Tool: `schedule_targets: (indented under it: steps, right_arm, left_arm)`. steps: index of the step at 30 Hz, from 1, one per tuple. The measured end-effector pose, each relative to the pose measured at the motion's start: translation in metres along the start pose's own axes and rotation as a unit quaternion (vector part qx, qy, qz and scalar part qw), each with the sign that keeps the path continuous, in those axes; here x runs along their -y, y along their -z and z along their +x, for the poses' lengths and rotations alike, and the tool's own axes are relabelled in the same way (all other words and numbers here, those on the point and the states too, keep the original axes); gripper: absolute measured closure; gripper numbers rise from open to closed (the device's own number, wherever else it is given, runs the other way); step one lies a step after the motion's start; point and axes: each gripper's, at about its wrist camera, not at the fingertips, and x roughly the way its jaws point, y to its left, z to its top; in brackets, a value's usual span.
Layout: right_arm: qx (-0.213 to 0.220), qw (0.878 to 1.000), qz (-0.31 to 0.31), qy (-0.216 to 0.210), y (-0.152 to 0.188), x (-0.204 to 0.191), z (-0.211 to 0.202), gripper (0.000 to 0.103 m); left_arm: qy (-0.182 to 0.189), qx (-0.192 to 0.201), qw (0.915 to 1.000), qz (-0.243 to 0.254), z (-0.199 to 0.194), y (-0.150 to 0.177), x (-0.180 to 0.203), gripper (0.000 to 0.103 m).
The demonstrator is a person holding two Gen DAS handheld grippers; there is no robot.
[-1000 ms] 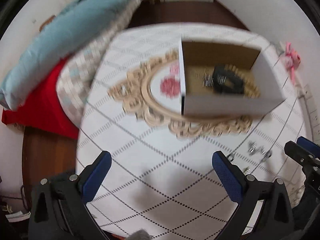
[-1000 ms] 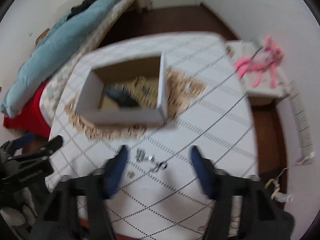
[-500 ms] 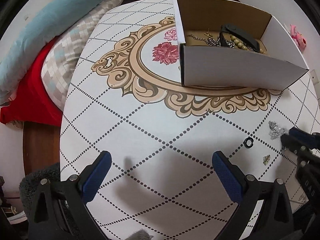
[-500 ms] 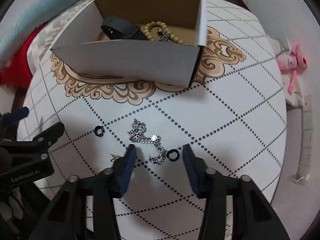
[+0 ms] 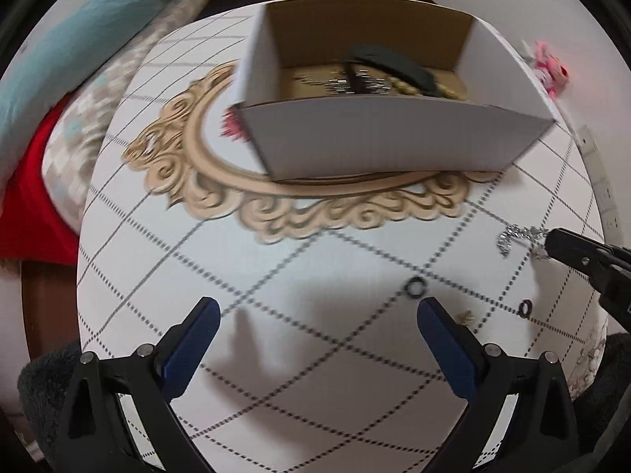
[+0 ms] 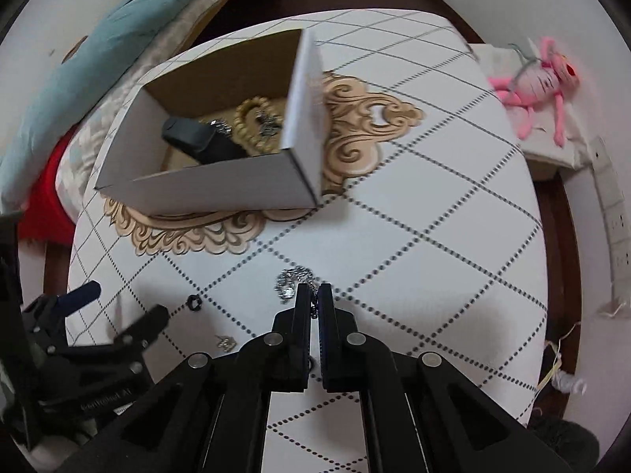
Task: Organize jewelry
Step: 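Grasp the silver charm chain with the right tool while the left tool grasps a black ring, then carry the chain and ring into the box and open both tools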
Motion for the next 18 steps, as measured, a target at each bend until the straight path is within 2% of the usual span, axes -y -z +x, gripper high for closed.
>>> schedule_targets:
  steps: [7, 9, 13, 15, 17, 18]
  right_arm:
    - [0.004, 0.999, 0.044, -0.001, 0.002, 0.016, -0.001, 0.100]
    - [0.007, 0.999, 0.053, -0.002, 0.003, 0.017, -0.002, 0.099]
    - [0.008, 0.998, 0.059, -0.002, 0.004, 0.020, -0.004, 0.099]
    - [0.007, 0.998, 0.060, -0.001, 0.004, 0.020, -0.003, 0.099]
    - [0.007, 0.998, 0.060, -0.002, 0.004, 0.020, -0.003, 0.099]
    - [0.008, 0.998, 0.060, -0.002, 0.004, 0.020, -0.003, 0.099]
  left_arm:
    - [0.017, -0.002, 0.9995, 0.028, 0.007, -0.002, 0.028, 0.026]
    - [0.022, -0.004, 0.9992, 0.032, 0.008, -0.001, 0.031, 0.041]
    - [0.036, 0.002, 0.9987, 0.037, 0.007, -0.005, 0.036, 0.061]
    - [0.038, 0.004, 0.9984, 0.042, 0.006, -0.006, 0.039, 0.077]
    - [0.041, 0.005, 0.9981, 0.047, 0.005, -0.007, 0.042, 0.090]
    - [0.043, 0.006, 0.9979, 0.047, 0.005, -0.007, 0.043, 0.093]
